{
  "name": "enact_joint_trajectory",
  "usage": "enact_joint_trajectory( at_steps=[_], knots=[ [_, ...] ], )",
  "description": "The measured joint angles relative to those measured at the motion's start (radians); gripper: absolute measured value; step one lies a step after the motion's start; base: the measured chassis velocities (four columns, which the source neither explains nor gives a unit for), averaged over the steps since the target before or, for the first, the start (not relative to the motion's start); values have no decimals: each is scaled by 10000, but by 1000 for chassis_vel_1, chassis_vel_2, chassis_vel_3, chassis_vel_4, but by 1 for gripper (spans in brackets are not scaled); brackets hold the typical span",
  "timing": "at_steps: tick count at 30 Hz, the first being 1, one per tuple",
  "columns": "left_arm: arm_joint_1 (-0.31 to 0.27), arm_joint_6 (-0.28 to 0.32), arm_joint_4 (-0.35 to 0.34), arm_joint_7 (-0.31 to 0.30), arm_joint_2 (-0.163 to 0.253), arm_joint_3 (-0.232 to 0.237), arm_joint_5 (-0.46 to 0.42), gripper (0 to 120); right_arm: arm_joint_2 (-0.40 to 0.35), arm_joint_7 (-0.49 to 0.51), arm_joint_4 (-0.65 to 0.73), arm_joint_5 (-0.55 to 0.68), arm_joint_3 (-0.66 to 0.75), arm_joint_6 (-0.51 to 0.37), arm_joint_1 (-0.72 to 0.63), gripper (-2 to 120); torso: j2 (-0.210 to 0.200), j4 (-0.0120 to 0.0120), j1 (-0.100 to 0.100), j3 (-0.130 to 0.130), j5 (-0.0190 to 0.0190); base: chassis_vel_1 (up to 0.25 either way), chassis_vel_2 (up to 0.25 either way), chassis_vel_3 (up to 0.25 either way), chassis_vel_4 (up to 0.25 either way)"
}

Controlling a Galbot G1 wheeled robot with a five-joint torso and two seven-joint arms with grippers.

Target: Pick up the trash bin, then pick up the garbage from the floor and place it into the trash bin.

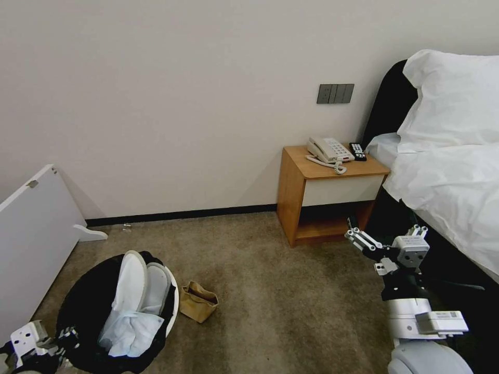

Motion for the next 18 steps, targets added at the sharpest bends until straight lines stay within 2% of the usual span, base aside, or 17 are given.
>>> enact_joint_trajectory(
  at_steps=[18],
  knots=[
    [61, 0, -122, -1, -49, 11, -21, 2, -48, 16, -370, 105, -129, 136, 27, 98, 0, -1, 0, 0, 0, 7, 7, 9, 8]
  ],
)
